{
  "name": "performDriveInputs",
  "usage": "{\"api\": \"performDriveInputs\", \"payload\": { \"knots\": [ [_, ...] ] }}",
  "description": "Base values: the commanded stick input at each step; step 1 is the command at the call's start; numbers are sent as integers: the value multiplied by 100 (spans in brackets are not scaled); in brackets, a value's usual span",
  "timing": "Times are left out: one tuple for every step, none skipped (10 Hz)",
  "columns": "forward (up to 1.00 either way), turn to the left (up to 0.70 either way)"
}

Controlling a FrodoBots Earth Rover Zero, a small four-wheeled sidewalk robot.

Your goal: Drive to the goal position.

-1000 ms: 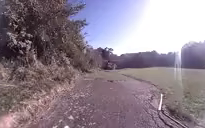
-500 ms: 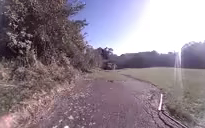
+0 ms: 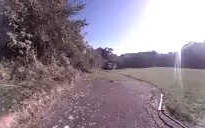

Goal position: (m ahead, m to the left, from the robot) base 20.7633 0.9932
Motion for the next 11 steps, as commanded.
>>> {"api": "performDriveInputs", "payload": {
  "knots": [
    [5, 0],
    [4, 0],
    [2, 0],
    [5, 0],
    [2, 0],
    [0, 0],
    [5, 0],
    [5, 0],
    [5, 0],
    [5, 0],
    [5, 0]
  ]
}}
